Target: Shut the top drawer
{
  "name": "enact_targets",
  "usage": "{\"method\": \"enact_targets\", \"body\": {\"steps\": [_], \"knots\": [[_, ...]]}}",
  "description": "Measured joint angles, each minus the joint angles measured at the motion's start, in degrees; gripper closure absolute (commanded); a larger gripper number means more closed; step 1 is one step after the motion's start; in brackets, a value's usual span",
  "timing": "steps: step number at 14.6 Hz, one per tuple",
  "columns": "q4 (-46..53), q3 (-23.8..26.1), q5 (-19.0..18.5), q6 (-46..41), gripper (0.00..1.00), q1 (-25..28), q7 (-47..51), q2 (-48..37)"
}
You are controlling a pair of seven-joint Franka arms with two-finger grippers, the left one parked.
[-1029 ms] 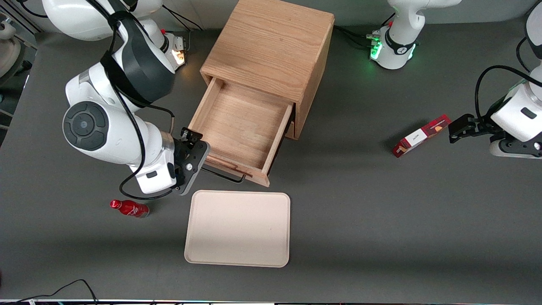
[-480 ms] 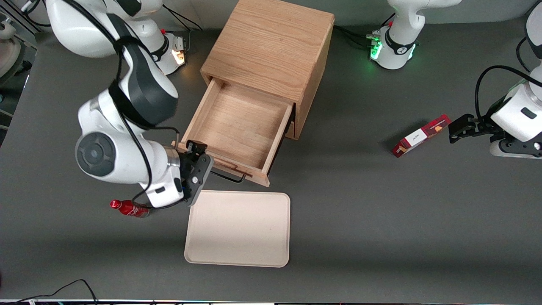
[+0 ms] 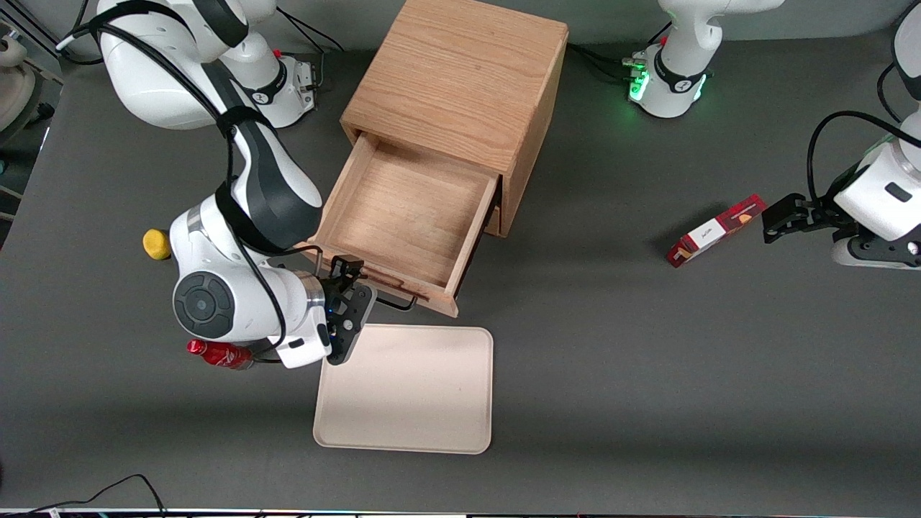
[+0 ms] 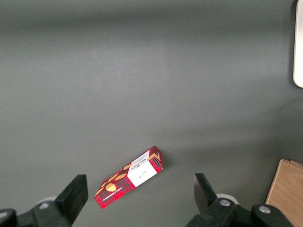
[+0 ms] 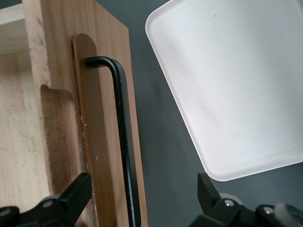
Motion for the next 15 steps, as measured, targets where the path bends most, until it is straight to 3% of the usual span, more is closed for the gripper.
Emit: {"method": "enact_targets", "body": {"steps": [15], "knots": [[1.21,0.10,0.34,0.31,0.00,-0.36,0.00,0.49]]}}
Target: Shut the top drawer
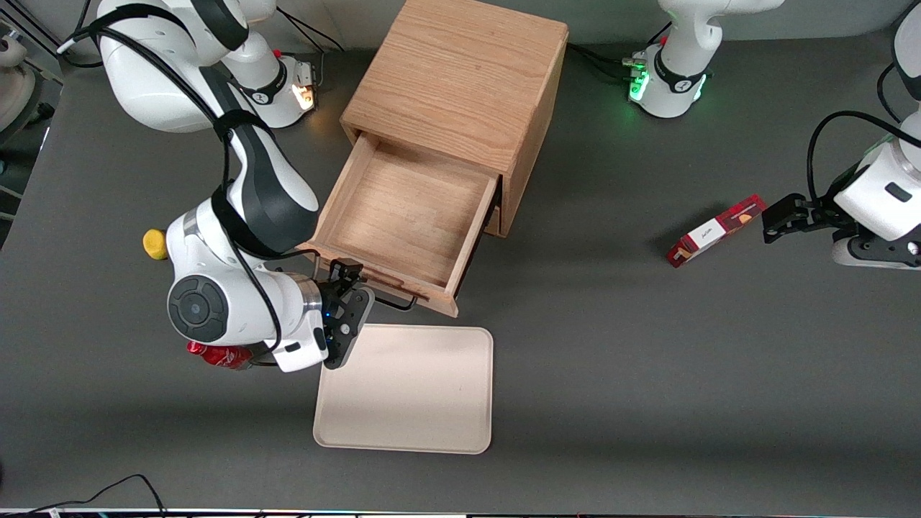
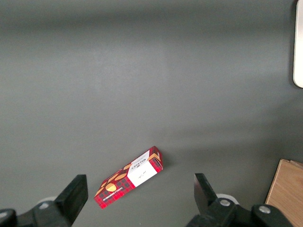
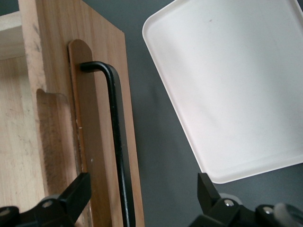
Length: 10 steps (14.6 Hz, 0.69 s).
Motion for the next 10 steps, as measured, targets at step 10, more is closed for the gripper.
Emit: {"method": "enact_targets", "body": {"steps": [10], "knots": [[-0.37,0.00,-2.41,1.49,0.00,0.82,0.09,0.24]]}}
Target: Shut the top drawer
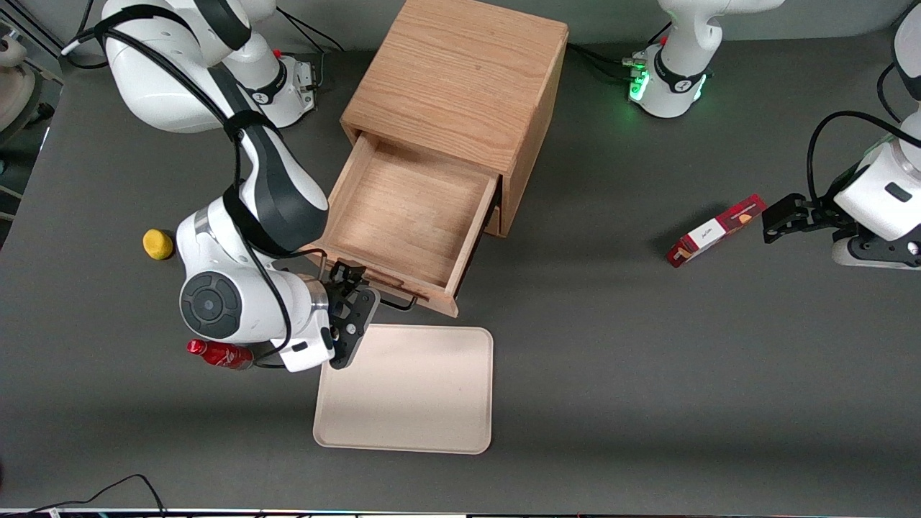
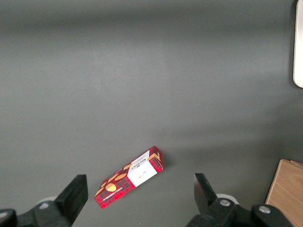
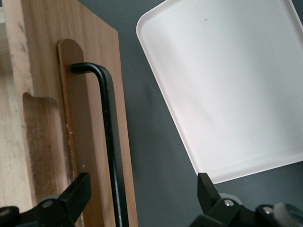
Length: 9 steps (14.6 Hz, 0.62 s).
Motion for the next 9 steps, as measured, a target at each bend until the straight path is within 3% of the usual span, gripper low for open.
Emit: {"method": "enact_targets", "body": {"steps": [9], "knots": [[-2.82,0.00,-1.18,4.07,0.00,1.00,1.31,0.55]]}}
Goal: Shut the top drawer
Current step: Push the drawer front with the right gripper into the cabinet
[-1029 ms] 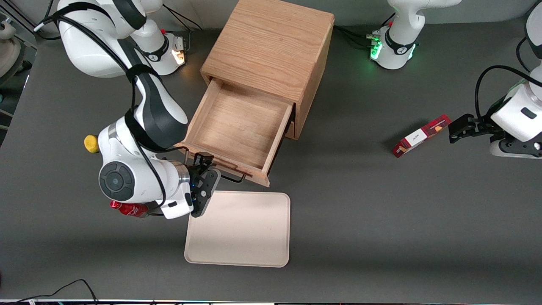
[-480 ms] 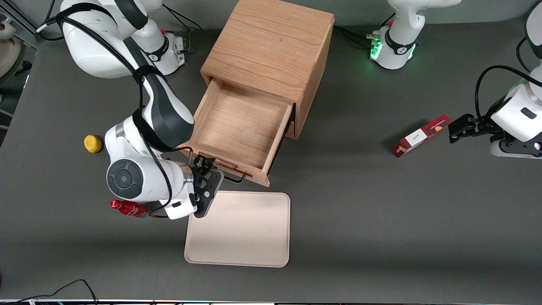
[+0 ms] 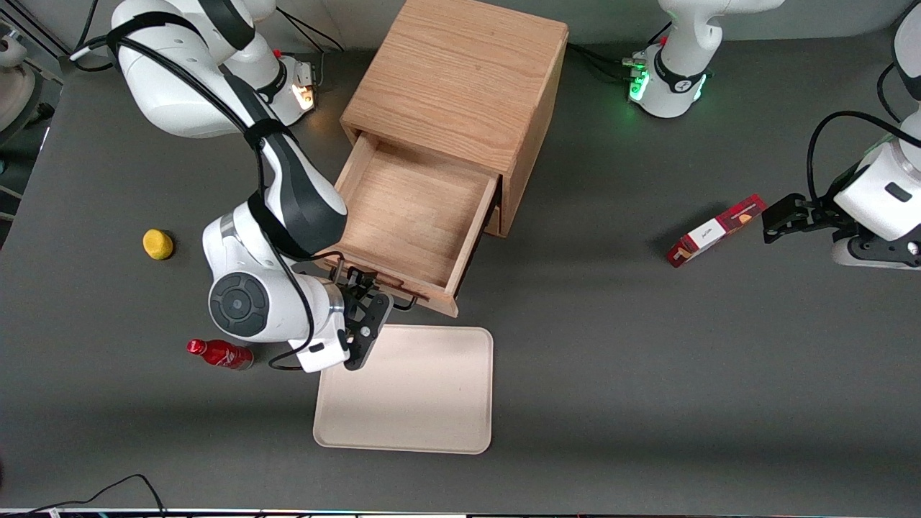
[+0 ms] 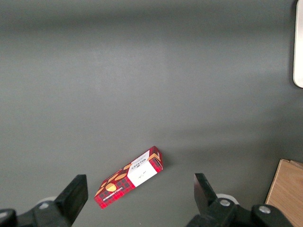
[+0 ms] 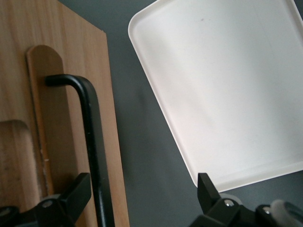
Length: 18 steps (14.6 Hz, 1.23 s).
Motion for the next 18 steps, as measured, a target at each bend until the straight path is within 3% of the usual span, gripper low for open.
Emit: {"method": "enact_targets", "body": {"steps": [11,18], "knots": [[-1.25,0.00,0.09,0.43,0.00,-0.27,0.07,0.58],[-1.77,0.65,3.92,0.14,0.00,-0.29,0.22,0.27]]}}
